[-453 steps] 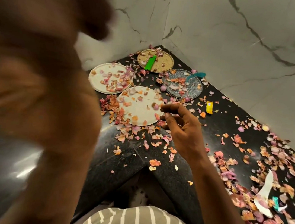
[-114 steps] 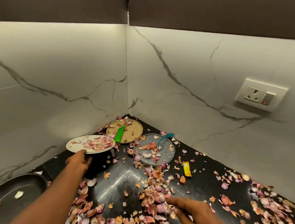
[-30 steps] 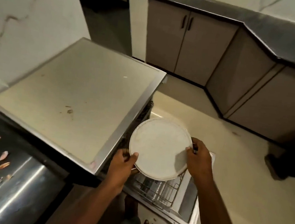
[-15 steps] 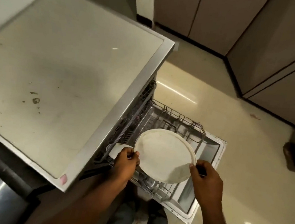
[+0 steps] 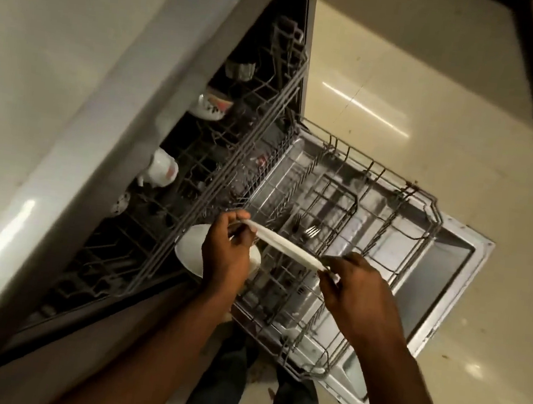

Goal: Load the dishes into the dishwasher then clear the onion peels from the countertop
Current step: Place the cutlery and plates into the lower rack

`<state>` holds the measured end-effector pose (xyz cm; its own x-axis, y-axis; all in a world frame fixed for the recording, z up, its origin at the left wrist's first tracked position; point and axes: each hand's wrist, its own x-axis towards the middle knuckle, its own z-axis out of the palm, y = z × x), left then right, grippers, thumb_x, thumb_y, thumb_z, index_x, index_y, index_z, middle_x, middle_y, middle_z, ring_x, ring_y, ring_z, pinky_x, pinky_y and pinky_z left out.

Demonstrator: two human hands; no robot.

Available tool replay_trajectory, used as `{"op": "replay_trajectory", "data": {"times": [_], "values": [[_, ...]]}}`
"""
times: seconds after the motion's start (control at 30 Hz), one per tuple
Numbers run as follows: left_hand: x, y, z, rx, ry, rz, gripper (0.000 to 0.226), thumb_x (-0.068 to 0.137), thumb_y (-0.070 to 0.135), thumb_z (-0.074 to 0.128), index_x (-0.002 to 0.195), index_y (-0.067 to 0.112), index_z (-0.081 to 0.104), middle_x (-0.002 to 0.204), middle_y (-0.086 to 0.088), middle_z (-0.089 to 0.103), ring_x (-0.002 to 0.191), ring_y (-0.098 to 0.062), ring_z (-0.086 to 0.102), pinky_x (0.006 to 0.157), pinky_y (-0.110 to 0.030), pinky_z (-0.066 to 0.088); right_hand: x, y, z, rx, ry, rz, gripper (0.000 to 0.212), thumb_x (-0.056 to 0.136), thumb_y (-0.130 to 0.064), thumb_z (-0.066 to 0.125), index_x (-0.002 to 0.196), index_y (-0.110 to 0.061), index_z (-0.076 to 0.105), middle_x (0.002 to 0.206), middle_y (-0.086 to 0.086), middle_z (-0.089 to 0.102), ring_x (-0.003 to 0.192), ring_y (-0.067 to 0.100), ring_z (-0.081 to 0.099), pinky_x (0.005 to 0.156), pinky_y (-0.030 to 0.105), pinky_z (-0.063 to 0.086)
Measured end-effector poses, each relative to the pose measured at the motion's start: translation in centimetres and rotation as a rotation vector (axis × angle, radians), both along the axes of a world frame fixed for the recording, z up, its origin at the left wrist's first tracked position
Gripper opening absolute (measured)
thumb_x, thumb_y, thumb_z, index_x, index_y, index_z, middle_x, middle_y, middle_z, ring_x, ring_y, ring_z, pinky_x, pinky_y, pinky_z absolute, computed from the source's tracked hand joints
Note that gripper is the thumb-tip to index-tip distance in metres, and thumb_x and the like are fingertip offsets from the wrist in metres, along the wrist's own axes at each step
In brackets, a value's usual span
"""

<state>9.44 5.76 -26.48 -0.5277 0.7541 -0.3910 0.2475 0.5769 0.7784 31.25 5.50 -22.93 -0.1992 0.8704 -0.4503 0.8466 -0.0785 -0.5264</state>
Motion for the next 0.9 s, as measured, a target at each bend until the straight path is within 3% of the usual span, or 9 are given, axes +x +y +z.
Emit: {"op": "replay_trajectory", "data": {"times": [0.1,0.2,0.27,0.33,0.4,0.5,0.63,0.73,0.9], "values": [[-0.2,0.5,-1.7,0.004,-0.032,0.000,0.035,0.101,0.011,0.065,0.130,0.030,0.058,0.115,0.028,0.063,0.108,0.010,0.064,0.085,-0.007,0.050,-1.6,1.4,-2.4,0.042,0.084,-0.035,0.026,0.102,-0.023,0.062,0.126,-0.023,0.073,0.099,-0.009,0.058,0.067,0.000,0.058,0.064,0.017,0.055],[-0.3,0.3,-3.1,-0.025,-0.042,-0.025,0.051,0.102,0.011,0.063,0.148,0.025,0.047,0.120,0.026,0.058,0.114,0.003,0.064,0.086,-0.008,0.050,-3.1,3.1,-4.4,0.085,0.067,-0.090,0.022,0.105,-0.025,0.058,0.119,-0.022,0.074,0.102,-0.004,0.061,0.066,-0.002,0.055,0.063,0.017,0.056],[-0.4,-0.3,-4.2,-0.055,-0.057,-0.051,0.052,0.102,0.009,0.062,0.150,0.023,0.047,0.131,0.015,0.060,0.121,-0.005,0.063,0.088,-0.007,0.049,-4.0,4.5,-5.4,0.104,0.098,-0.145,0.023,0.105,-0.023,0.057,0.120,-0.020,0.074,0.101,-0.003,0.058,0.067,-0.004,0.052,0.057,0.008,0.048],[-0.4,-0.9,-4.9,-0.085,-0.073,-0.073,0.051,0.102,0.007,0.062,0.149,0.022,0.049,0.139,0.004,0.062,0.125,-0.006,0.062,0.086,-0.002,0.046,-4.8,6.0,-6.0,0.157,0.154,-0.187,0.025,0.105,-0.022,0.056,0.123,-0.017,0.073,0.098,-0.004,0.054,0.065,-0.003,0.052,0.063,0.004,0.046],[-0.3,-1.4,-5.5,-0.106,-0.096,-0.083,0.049,0.102,0.006,0.061,0.147,0.021,0.051,0.140,-0.003,0.064,0.126,-0.007,0.061,0.086,-0.001,0.046,-5.4,7.9,-6.9,0.214,0.193,-0.234,0.023,0.106,-0.020,0.056,0.119,-0.013,0.074,0.097,-0.001,0.056,0.064,0.006,0.053,0.066,0.011,0.051],[-0.5,-1.4,-6.0,-0.121,-0.111,-0.086,0.046,0.102,0.005,0.061,0.143,0.023,0.054,0.138,-0.006,0.065,0.126,-0.007,0.061,0.086,-0.003,0.048,-6.4,11.3,-8.6,0.217,0.171,-0.263,0.020,0.107,-0.021,0.055,0.109,-0.015,0.074,0.097,0.000,0.059,0.065,0.000,0.052,0.060,0.010,0.050],[-1.0,-1.0,-6.4,-0.126,-0.095,-0.098,0.045,0.102,0.004,0.060,0.141,0.024,0.056,0.141,-0.003,0.063,0.129,-0.005,0.059,0.091,-0.006,0.048,-7.3,13.8,-11.0,0.127,0.075,-0.203,0.020,0.107,-0.020,0.055,0.114,-0.018,0.073,0.097,-0.004,0.062,0.068,-0.001,0.058,0.052,0.010,0.047],[-1.4,-0.5,-6.6,-0.127,-0.073,-0.098,0.044,0.102,0.004,0.060,0.142,0.022,0.056,0.142,-0.002,0.063,0.130,-0.007,0.058,0.098,-0.015,0.051,-7.9,13.3,-12.5,-0.036,0.065,-0.181,0.018,0.105,-0.016,0.057,0.117,-0.014,0.071,0.095,-0.004,0.064,0.068,0.004,0.063,0.049,0.012,0.048],[-1.7,-0.6,-6.9,-0.125,-0.083,-0.096,0.044,0.102,0.005,0.060,0.142,0.023,0.056,0.143,-0.002,0.062,0.132,-0.010,0.058,0.106,-0.033,0.053,-8.0,10.6,-15.4,-0.193,0.015,-0.174,0.012,0.105,-0.011,0.056,0.100,-0.010,0.066,0.081,0.001,0.060,0.065,0.007,0.061,0.045,0.013,0.044]]}}
